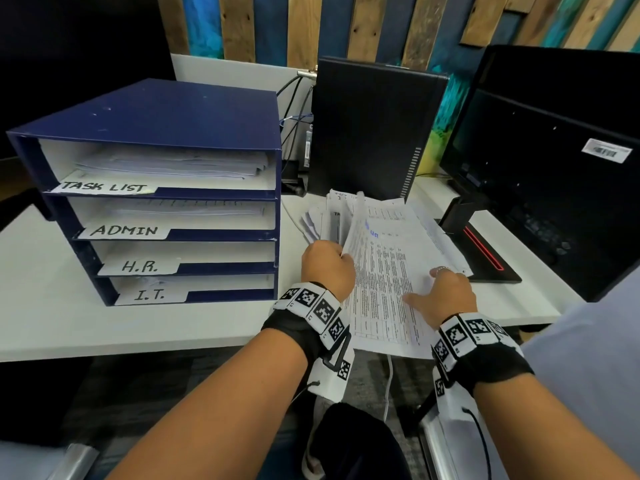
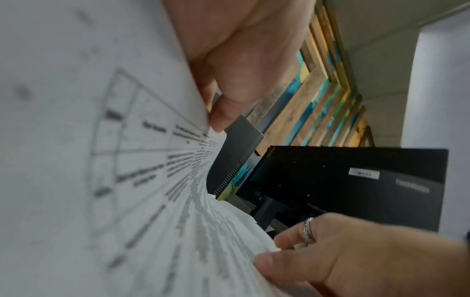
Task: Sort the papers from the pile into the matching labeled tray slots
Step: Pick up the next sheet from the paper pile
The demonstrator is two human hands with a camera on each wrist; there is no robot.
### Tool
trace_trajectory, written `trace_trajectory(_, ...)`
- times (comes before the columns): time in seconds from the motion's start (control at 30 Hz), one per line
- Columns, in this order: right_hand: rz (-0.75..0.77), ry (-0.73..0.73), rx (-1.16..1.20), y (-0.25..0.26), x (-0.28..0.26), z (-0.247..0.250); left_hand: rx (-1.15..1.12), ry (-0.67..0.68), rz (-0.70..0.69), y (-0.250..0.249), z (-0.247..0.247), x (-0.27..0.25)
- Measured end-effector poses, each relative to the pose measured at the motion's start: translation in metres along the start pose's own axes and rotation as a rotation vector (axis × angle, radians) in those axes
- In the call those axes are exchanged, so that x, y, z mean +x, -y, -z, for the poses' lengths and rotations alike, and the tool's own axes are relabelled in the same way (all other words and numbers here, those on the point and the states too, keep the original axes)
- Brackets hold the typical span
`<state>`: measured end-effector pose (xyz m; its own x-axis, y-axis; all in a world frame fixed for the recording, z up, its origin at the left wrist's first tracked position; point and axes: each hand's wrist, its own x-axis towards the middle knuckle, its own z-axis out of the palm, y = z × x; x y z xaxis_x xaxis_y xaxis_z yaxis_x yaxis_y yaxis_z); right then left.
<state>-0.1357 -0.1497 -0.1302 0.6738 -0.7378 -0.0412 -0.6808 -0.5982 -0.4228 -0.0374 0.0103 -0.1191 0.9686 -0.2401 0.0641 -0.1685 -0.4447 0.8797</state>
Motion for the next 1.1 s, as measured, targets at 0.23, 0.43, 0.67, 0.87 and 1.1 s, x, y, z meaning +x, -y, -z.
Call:
trace_trajectory(0.23, -0.101, -0.087, 0.185, -0.009, 0.008, 0.008, -0.253, 0.049, 0.192, 0.0, 0.003, 0.005)
trace_trajectory(0.43, -0.131, -0.213, 0.164, -0.023, 0.017, 0.023, -0.227, -0.085, 0.23, 0.014, 0.008, 0.001)
trace_trajectory(0.67, -0.066, -0.202, 0.194, -0.024, 0.026, 0.027, -0.102, 0.17, 0.233, 0.022, 0.023, -0.009)
trace_trajectory(0.87, 0.023, -0.063, 0.189, -0.002, 0.019, 0.013, -0.229, 0.255, 0.306, 0.007, 0.027, -0.007)
trace_trajectory(1.1, 0.001, -0.034, 0.225, -0.004, 0.012, 0.013, -0.084, 0.21, 0.177, 0.008, 0.024, -0.008)
